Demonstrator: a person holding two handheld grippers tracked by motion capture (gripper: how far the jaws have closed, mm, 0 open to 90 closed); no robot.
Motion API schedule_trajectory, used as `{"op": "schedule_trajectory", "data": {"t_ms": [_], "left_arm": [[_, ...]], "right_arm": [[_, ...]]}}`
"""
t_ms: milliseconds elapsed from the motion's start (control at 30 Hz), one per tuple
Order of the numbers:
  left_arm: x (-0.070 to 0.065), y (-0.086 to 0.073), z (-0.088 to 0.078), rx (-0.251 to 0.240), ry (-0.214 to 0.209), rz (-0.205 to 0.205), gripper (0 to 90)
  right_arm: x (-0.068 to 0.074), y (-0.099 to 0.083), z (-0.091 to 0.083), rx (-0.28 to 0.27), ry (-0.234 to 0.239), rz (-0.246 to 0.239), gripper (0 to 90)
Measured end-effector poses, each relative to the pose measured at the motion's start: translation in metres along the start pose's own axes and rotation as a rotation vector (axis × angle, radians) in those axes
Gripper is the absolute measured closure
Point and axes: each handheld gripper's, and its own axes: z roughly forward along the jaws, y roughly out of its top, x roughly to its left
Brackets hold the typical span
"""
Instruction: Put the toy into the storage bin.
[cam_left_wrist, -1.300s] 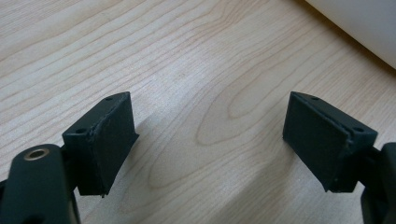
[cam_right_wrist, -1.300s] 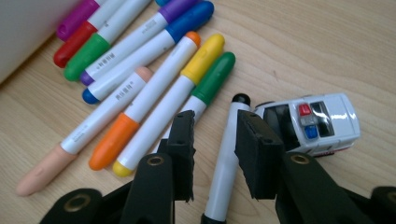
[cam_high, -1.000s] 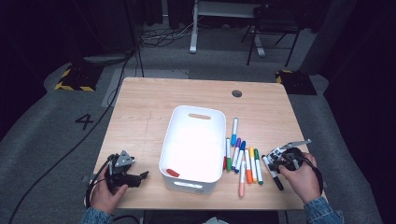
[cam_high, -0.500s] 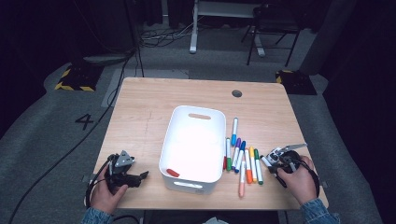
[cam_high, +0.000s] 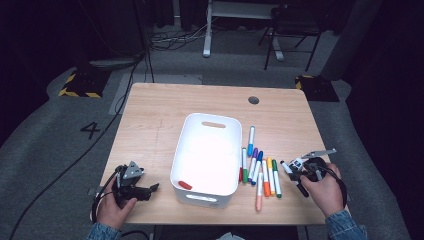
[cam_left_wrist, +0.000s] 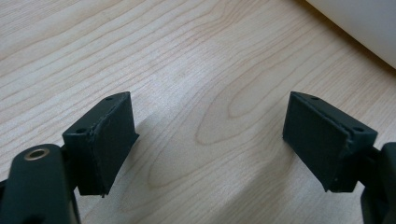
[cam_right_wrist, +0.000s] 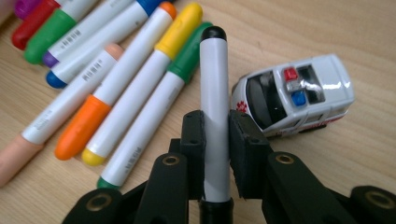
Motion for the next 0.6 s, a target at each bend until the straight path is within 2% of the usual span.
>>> {"op": "schedule_trajectory", "data": {"t_ms": [400,433,467,500,600], "left_arm": [[0.0,0.0,0.0,-0.003,0.005,0.002,17.2],[0.001,0.0,-0.001,-0.001,0.009,0.014,17.1],[0.0,-0.001,-0.001,-0.002,0.004,0.006,16.9],[0.001,-0.001,-0.002,0.006,0.004,0.025,15.9],[0.001,-0.001,-0.002,0.008,0.0,0.024,14.8]], "right_arm": [[0.018,0.03,-0.029,-0.068,0.058,-0.065,76.7],[0.02,0.033,-0.032,-0.075,0.062,-0.076,76.7],[0.022,0.035,-0.035,-0.079,0.072,-0.08,76.7],[0.025,0.037,-0.037,-0.086,0.077,-0.084,76.7],[0.032,0.045,-0.045,-0.1,0.095,-0.109,76.7]]}}
